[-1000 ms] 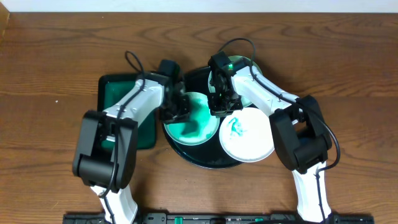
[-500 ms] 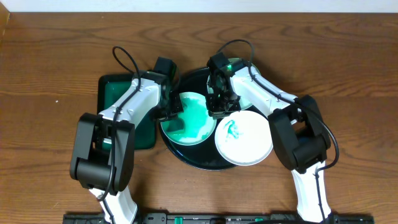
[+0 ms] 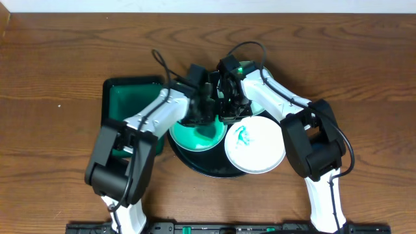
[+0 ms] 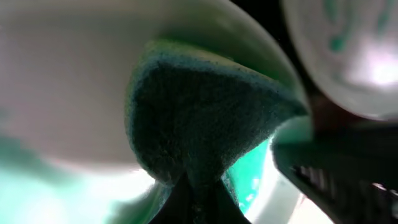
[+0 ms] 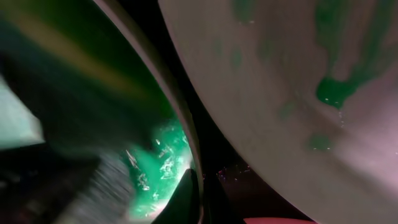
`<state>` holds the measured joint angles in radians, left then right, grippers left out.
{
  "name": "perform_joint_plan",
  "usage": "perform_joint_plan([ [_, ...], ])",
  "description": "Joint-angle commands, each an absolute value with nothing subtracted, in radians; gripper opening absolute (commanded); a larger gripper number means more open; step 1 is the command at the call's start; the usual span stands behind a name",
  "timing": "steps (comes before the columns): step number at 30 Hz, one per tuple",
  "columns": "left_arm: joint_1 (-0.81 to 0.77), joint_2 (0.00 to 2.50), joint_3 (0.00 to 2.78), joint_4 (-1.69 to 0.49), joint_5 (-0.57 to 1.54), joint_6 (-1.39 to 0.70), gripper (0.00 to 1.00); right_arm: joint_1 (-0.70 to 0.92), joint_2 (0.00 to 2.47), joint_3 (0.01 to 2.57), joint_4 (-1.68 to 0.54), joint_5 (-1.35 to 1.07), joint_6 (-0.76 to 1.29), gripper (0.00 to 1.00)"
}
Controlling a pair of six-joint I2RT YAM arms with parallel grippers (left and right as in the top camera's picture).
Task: Clean dirty plates on tray and stack at the side
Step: 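Scrub the left plate with the sponge while right gripper holds it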
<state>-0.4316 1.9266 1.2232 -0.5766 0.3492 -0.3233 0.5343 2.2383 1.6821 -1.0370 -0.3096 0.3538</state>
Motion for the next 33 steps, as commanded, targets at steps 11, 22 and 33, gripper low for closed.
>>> perform_joint_plan([
  [11, -0.48, 1.976, 1.205, -0.599, 0.635, -0.313, 0.07, 0.542, 2.276, 1.673, -1.048, -0.289, 0.324, 0.01],
  [22, -0.405, 1.971, 1.205, -0.769, -0.024, -0.467, 0.07, 0.542, 2.276, 1.673, -1.052, -0.289, 0.324, 0.01],
  [33, -0.364, 1.965, 1.238, -0.83, -0.264, -0.507, 0.07, 0.542, 2.276, 1.673, -1.052, -0.289, 0.324, 0.01],
])
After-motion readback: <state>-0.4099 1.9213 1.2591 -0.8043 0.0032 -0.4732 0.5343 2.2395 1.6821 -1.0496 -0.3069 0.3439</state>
